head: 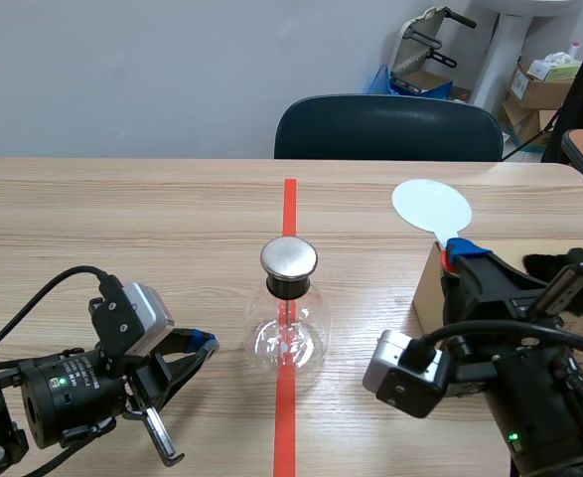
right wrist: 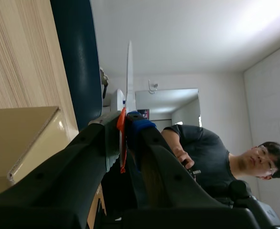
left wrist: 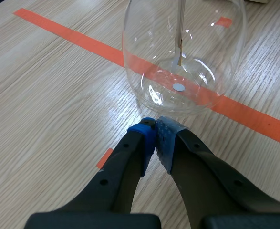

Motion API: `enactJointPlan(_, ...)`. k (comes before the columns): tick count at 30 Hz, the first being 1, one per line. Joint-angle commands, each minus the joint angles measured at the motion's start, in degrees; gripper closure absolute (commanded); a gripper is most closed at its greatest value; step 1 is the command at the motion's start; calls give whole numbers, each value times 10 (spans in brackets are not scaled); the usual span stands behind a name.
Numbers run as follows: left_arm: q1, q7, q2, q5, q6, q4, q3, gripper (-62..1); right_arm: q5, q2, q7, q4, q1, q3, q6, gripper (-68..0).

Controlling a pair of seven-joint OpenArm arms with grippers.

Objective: Do the electroscope experiment

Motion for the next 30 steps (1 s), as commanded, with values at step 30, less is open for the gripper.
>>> enactJointPlan(30,0,-12,2,0,1,9,-3,-26,0,1,-13,8,7,2,9,-8)
